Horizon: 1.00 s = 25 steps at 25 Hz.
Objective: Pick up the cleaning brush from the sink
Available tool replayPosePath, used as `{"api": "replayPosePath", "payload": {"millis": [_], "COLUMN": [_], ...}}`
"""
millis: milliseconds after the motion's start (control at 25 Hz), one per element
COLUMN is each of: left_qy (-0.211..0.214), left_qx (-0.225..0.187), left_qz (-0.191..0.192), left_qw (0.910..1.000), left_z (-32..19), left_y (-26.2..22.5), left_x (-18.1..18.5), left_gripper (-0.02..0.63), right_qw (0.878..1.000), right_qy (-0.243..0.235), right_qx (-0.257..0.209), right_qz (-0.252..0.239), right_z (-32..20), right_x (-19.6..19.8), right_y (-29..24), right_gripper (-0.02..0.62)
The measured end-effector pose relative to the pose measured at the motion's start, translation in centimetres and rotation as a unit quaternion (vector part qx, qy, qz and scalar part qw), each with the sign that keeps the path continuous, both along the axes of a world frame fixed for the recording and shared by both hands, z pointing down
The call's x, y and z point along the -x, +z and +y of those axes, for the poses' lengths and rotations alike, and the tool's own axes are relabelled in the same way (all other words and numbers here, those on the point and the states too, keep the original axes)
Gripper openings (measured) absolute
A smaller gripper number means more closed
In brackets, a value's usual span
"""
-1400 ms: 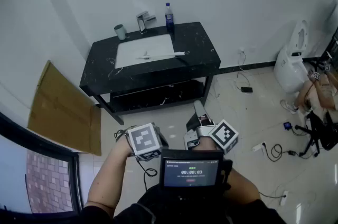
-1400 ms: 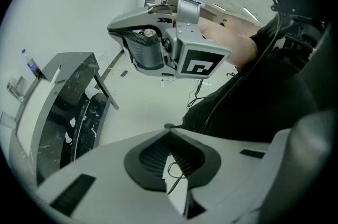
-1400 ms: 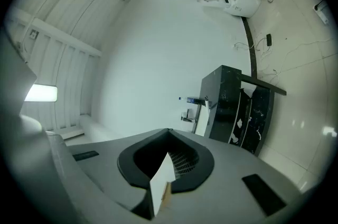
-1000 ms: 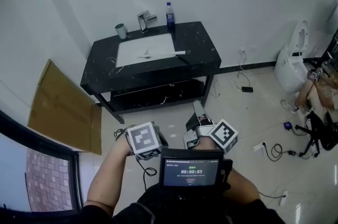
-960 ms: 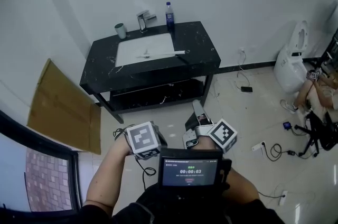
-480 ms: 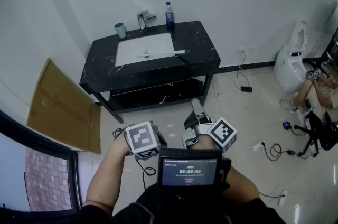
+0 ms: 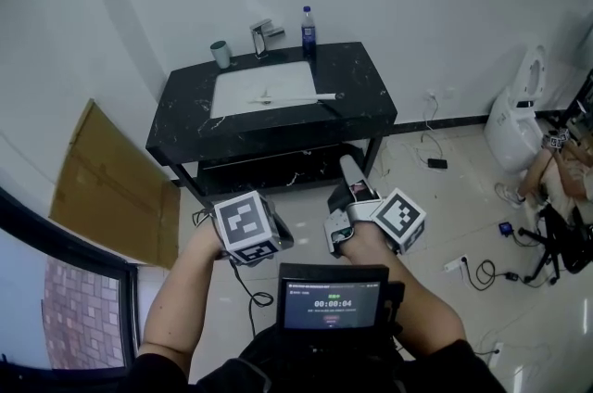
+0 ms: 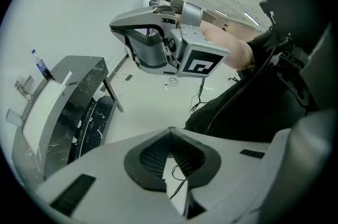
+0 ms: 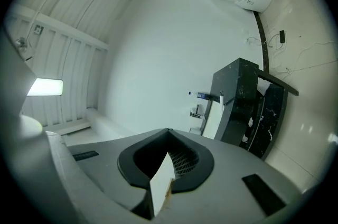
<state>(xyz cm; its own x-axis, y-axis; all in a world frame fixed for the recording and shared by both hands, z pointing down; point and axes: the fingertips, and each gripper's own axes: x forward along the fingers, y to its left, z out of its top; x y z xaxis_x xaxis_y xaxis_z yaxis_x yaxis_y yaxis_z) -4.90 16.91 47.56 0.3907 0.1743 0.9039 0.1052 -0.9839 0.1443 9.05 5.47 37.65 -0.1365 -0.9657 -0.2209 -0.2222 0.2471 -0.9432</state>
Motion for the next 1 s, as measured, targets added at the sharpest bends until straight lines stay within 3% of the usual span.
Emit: {"api": "replayPosePath", "payload": {"millis": [200,360,560,680,760,840,920,1000], "left_qy": [0.012,-0.001,-0.065,-0.117,-0.163,-0.217,-0.278,-0.351], "left_qx": [-0.003,0.006,0.009,-0.01,-0.026,-0.045,-0.063,-0.088], "left_qz": [0.0,0.023,0.083,0.136,0.178,0.221,0.262,0.3], "left_qw": [0.9999,0.9997,0.9944,0.9837,0.9702,0.9498,0.9218,0.8827], "left_z": [-2.8,-6.6,-13.6,-15.9,-19.1,-24.3,-29.8,-34.4], "left_y": [-1.6,-3.0,-4.6,-5.7,-6.9,-8.7,-10.4,-12.0], "left_x": [2.0,3.6,4.4,3.9,2.9,1.2,-0.5,-1.0], "left_gripper": [0.015,0.015,0.015,0.015,0.015,0.015,0.015,0.015], "right_qw": [1.0,0.998,0.989,0.974,0.962,0.947,0.93,0.912], "right_qy": [-0.005,-0.015,-0.063,-0.102,-0.131,-0.165,-0.204,-0.245], "right_qx": [-0.003,-0.018,-0.019,-0.022,-0.019,-0.014,-0.018,-0.022], "right_qz": [0.008,0.061,0.135,0.2,0.238,0.275,0.305,0.329], "right_z": [-3.5,-7.9,-15.1,-17.0,-19.3,-23.5,-27.8,-31.1], "right_x": [1.4,2.5,4.1,5.0,5.3,4.9,4.4,4.1], "right_y": [-2.2,-5.2,-7.8,-8.2,-8.1,-8.3,-8.6,-8.6], "right_gripper": [0.002,0.002,0.002,0.002,0.002,0.002,0.002,0.002]}}
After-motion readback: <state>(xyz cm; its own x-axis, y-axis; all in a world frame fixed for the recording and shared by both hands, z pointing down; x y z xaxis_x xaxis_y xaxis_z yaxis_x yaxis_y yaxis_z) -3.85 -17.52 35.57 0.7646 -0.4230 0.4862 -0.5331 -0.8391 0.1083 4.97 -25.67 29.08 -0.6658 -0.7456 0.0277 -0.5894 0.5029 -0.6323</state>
